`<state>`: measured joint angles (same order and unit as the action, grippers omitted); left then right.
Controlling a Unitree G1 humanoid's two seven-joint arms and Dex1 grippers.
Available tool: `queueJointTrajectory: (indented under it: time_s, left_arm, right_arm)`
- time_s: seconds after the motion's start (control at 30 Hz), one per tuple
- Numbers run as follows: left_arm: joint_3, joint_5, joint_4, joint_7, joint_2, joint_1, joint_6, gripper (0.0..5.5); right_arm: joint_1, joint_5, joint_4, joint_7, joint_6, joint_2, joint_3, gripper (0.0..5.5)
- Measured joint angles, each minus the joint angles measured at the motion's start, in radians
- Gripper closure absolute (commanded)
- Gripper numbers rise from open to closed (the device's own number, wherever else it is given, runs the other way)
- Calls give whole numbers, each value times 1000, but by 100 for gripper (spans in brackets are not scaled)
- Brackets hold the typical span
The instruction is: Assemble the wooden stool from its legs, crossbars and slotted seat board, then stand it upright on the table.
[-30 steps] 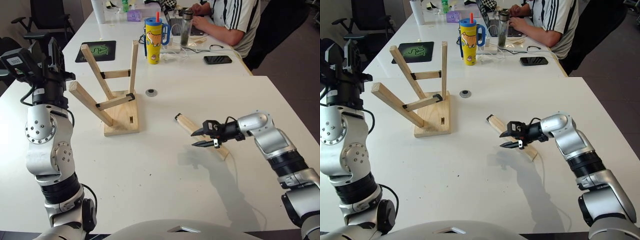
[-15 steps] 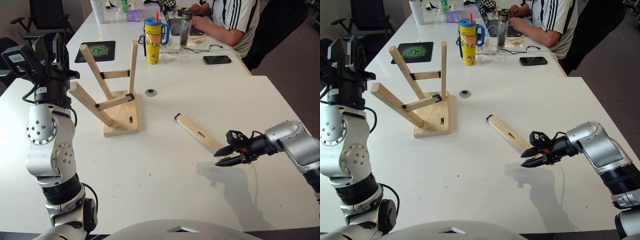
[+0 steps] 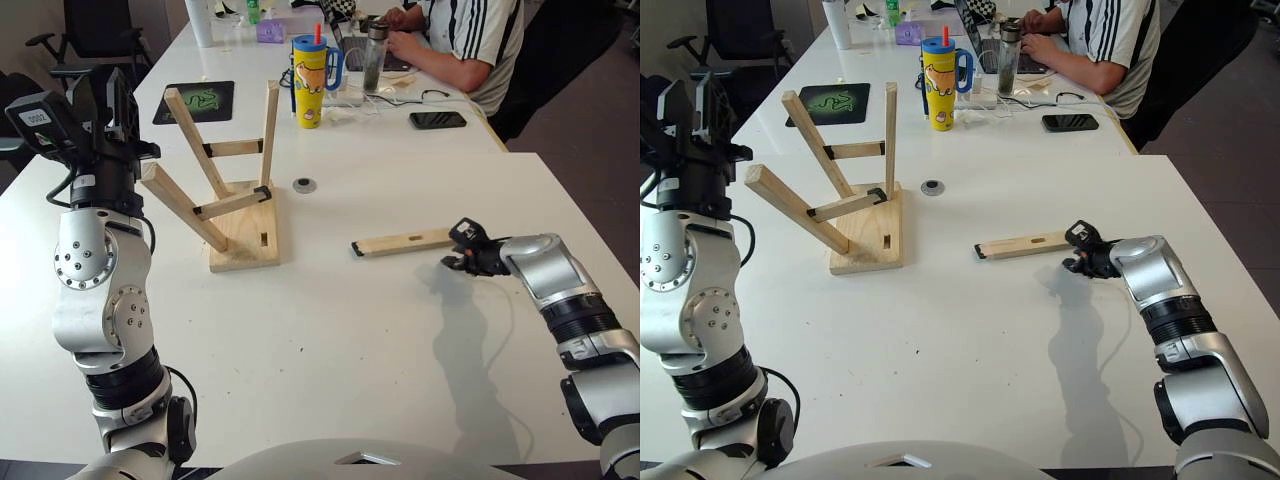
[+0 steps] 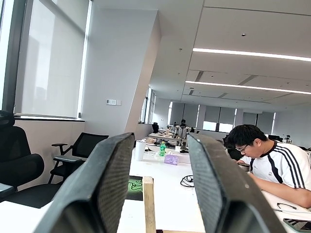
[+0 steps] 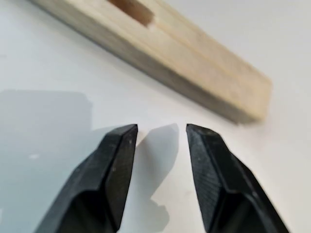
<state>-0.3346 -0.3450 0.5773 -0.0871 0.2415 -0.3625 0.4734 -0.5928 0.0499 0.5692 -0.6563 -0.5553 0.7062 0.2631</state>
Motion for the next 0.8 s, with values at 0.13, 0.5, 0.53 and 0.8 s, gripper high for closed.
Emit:
queueJointTrajectory:
  time_s: [0.13,0.5,0.53,0.8]
  left_arm:
    - [1,0,-3,1,0,0,0,346]
    - [4,1,-5,1,1,-7,1,346]
    - [5,1,-5,1,1,-8,1,346]
    - [8,1,-10,1,2,-16,2,346]
  right_arm:
    - [-13,-2,28,32,68,-83,-27,363]
    - [-93,-219,-50,364,-358,-356,-420,363]
    - [-96,-254,-64,408,-415,-388,-485,346]
    - [-165,-384,-146,701,-467,-596,-751,224]
